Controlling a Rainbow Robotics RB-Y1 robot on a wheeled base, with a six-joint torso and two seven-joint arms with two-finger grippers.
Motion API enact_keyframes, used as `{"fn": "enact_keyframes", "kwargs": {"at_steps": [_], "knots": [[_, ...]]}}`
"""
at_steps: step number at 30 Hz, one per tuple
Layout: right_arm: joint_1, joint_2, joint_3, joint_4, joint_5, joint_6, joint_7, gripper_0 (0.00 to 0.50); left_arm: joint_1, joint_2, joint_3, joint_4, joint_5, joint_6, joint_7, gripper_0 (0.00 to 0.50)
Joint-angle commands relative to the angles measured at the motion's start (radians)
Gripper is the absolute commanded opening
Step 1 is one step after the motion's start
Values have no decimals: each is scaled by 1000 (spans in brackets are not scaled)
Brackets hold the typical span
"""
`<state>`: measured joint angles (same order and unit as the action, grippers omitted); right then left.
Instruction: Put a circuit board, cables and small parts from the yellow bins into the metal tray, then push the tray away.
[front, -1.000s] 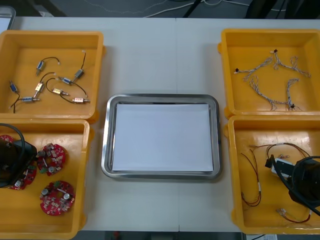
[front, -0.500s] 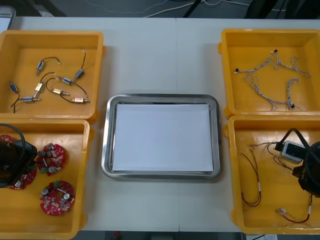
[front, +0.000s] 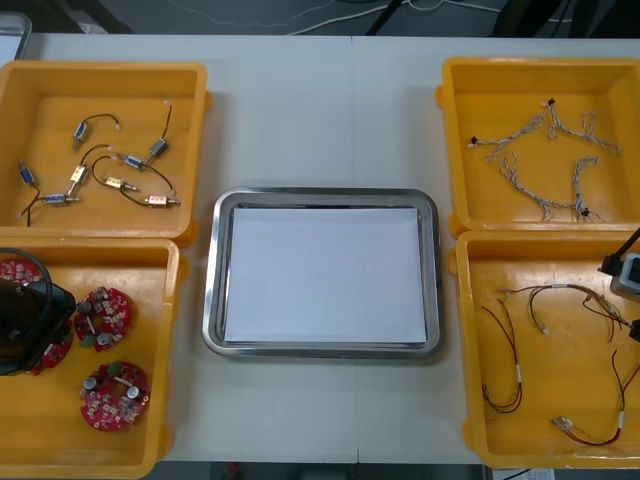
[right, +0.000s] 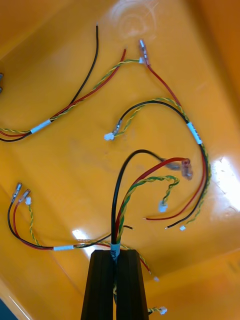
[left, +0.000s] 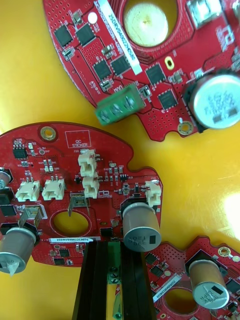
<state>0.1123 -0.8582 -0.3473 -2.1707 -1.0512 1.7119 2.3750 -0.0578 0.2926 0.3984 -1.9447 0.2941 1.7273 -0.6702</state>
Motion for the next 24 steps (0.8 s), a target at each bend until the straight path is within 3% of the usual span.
{"fn": "enact_keyframes", "kwargs": {"at_steps": [1,10,18,24], "knots": [[-37,14,-75,-63,-15,43,24,0,-17,-15,-16,7,-12,-12,-17,0],[-134,77,-133,-103,5,208,-16,0,-14,36,-12,-40,25,72,-49,0],[-224,99,-93,-104,10,208,-62,0,39,99,10,-114,99,95,-141,0],[-261,99,-13,-152,13,208,-212,0,72,145,22,-174,125,103,-209,0]]}}
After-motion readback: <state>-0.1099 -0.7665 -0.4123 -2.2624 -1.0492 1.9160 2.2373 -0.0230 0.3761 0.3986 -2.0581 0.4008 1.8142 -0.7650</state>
